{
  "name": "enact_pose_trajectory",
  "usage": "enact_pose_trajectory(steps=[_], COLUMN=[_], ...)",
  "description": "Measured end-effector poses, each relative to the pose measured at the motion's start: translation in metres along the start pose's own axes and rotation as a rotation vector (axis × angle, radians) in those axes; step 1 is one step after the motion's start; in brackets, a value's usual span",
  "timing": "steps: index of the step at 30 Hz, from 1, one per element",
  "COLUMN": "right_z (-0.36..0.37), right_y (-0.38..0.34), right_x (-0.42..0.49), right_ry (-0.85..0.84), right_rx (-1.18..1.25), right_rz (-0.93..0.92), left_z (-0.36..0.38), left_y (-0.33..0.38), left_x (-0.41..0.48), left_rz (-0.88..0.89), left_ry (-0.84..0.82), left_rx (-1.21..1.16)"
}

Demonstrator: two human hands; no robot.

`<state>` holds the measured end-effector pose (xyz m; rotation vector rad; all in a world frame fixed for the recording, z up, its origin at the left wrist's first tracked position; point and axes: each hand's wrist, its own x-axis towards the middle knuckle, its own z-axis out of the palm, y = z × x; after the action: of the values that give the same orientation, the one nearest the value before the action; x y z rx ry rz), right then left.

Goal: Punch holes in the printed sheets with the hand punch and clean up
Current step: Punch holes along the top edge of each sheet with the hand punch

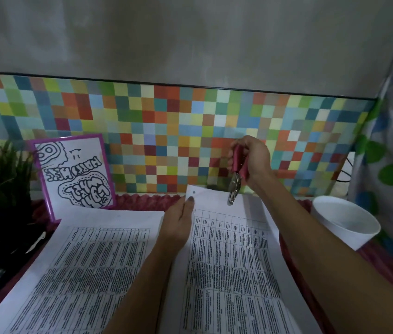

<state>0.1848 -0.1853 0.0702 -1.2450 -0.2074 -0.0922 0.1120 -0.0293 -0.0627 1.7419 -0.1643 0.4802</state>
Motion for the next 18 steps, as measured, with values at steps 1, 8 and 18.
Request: enact_pose_trajectory(steps=[1, 8, 18], right_z=[-0.0004, 0.0003, -0.0018], right_y=[-0.0003, 0.0022, 0.0087], right_x=[-0.0007, 0.0008, -0.0001], right_ry=[0.002, 0.043, 0.213], right_rx=[0.007, -0.076, -0.041], right_rz=[-0.002, -0.036, -0.122], left_z=[0.0004, -0.0013, -0.0021], left_y=[-0.0011, 0.0004, 0.0063], left_x=[0.0006, 0.0008, -0.0008], left_rz=[-0.007, -0.002, -0.057], left_ry=[-0.012, 0.009, -0.018], left_rx=[-0.004, 0.021, -0.089])
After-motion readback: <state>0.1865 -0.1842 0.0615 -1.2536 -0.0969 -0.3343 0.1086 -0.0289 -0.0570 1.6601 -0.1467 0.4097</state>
